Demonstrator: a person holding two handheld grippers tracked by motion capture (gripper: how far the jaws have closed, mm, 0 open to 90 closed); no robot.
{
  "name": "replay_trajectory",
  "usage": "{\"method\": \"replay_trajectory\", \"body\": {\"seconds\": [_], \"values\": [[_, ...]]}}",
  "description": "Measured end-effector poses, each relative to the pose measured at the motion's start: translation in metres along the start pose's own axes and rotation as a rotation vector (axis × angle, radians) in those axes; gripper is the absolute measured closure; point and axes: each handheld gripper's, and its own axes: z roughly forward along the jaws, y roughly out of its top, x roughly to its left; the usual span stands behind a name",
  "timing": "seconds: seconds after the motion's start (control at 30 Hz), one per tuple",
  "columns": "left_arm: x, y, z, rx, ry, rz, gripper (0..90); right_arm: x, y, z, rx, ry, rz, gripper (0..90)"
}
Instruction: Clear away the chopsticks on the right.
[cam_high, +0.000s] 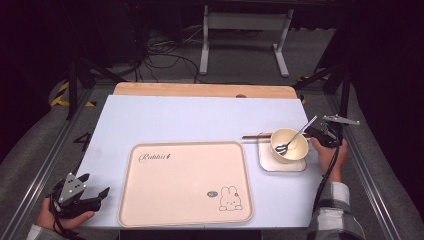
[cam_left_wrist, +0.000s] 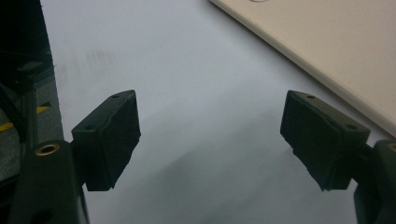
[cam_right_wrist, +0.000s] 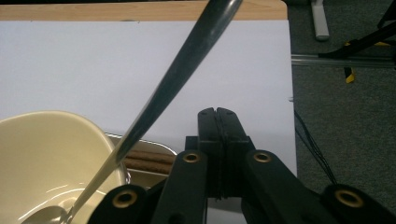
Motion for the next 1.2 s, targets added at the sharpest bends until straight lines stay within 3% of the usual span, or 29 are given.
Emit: {"method": "replay_trajectory", "body": {"seconds": [0.27,0.43,0.63,0.73,0.93,1.07,1.2], "values": [[-0.002,0.0,0.002,0.008,-0.015,0.001,20.8,0.001,0.002,0.014,0.032,0.007,-0.026,87.8],[-0.004,-0.001,0.004,0.023,-0.022,0.021,20.8,0.002,0.0,0.021,0.081,0.003,-0.047,87.1],[-0.004,-0.001,0.006,0.019,-0.033,0.017,20.8,-0.002,-0.002,0.017,0.128,0.038,-0.042,86.3],[-0.005,0.001,0.008,0.025,-0.036,0.031,20.8,-0.006,-0.003,0.012,0.153,0.068,-0.023,85.5],[-0.007,0.002,0.011,0.039,-0.042,0.047,20.7,-0.009,-0.007,0.005,0.194,0.091,-0.032,84.1],[-0.007,0.002,0.011,0.044,-0.045,0.049,20.7,-0.012,-0.01,0.002,0.194,0.111,-0.022,82.9],[-0.007,0.002,0.011,0.041,-0.049,0.049,20.5,-0.013,-0.012,-0.004,0.185,0.132,-0.044,78.8]]}}
